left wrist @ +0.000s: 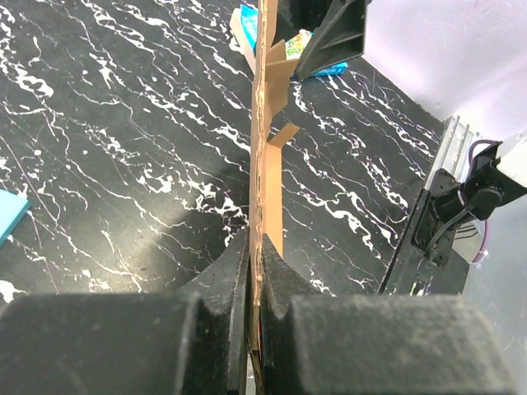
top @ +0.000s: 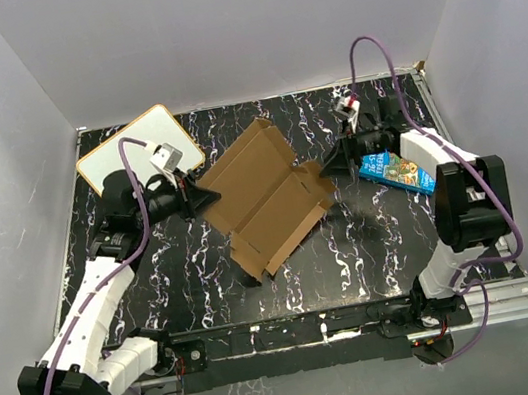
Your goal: Fold the paper box
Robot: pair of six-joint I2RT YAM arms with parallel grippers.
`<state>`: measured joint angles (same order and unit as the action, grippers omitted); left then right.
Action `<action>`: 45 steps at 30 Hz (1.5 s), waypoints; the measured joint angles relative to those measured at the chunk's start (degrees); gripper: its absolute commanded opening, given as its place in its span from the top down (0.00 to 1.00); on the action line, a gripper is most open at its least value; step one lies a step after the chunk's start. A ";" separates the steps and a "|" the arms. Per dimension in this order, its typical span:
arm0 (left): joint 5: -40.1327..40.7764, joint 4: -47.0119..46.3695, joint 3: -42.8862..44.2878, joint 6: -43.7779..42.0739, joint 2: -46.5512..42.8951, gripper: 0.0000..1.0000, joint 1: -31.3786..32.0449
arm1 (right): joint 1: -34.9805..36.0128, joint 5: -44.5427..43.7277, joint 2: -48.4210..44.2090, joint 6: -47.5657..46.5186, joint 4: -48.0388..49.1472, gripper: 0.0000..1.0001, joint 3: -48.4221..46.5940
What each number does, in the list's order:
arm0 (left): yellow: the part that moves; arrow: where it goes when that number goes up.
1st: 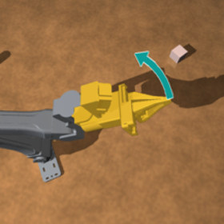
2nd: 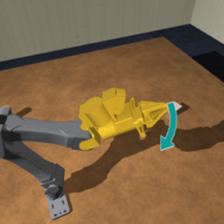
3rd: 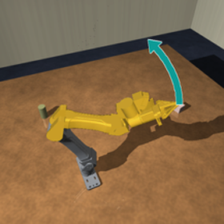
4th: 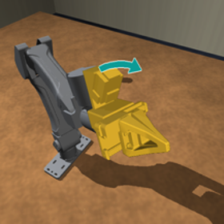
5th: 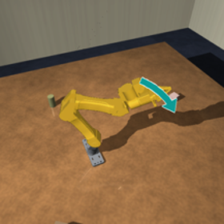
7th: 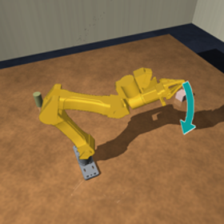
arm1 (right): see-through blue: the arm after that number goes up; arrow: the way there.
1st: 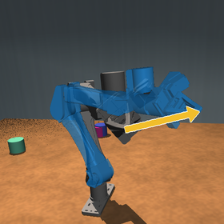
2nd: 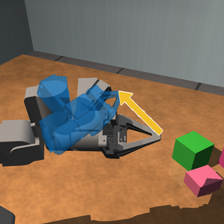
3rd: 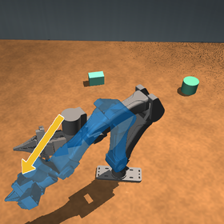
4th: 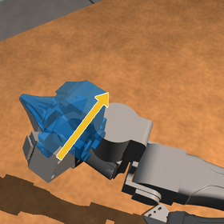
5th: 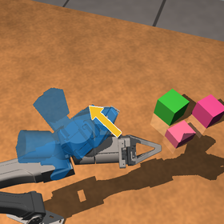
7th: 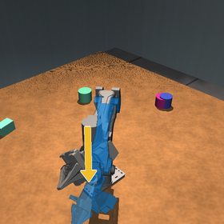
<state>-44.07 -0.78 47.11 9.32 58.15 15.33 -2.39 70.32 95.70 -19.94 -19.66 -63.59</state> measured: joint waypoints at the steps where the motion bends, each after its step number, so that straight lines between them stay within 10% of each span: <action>1: -0.17 0.35 0.74 -0.42 0.33 1.00 0.00 | 0.72 -1.05 0.85 -1.51 -1.25 0.31 -1.40; 16: -0.92 10.23 12.35 -8.00 6.91 1.00 -0.02 | 4.92 -7.13 4.26 -10.14 -5.88 0.90 -3.23; 45: 2.67 14.69 13.11 -0.11 14.93 1.00 7.15 | 6.03 -14.12 -5.57 -0.81 20.81 0.86 19.12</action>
<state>-41.41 13.91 60.23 9.21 73.08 22.48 3.64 56.21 90.13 -20.75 1.15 -44.47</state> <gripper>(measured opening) 0.013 0.102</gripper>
